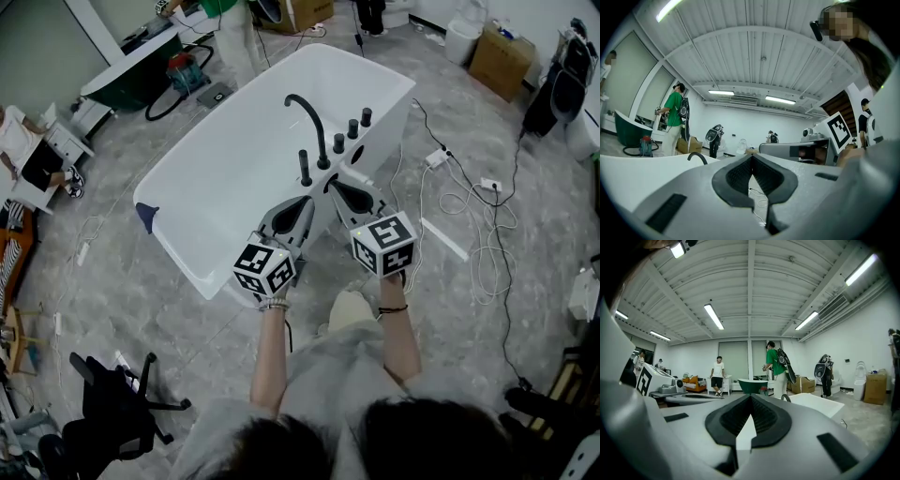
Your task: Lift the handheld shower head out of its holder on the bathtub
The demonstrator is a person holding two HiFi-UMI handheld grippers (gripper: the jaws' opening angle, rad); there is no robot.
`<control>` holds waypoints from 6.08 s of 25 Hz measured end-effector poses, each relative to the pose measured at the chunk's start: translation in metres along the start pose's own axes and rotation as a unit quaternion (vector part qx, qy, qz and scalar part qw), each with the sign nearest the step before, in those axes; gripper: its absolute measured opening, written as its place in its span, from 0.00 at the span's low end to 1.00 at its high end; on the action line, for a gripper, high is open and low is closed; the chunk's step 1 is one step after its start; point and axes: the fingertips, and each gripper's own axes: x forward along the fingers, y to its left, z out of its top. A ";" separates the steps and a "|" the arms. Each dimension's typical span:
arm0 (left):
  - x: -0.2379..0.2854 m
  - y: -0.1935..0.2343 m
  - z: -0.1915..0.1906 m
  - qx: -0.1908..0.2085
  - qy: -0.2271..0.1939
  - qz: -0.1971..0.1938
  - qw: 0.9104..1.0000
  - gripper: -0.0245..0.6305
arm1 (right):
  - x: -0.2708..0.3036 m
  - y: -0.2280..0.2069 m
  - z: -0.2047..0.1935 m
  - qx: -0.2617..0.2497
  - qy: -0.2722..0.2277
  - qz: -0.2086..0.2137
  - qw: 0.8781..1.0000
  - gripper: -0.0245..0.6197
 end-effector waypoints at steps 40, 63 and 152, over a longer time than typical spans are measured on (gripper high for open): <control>0.114 0.204 -0.157 -0.116 0.078 0.111 0.984 0.04 | 0.241 -0.119 -0.204 0.056 0.159 0.060 0.984 0.12; 0.117 0.264 -0.260 -0.133 0.110 0.130 0.976 0.04 | 0.322 -0.125 -0.316 0.064 0.182 0.080 0.978 0.32; -0.058 0.179 0.015 -0.028 0.001 0.256 0.966 0.04 | 0.201 0.060 0.001 -0.045 0.047 0.210 0.976 0.25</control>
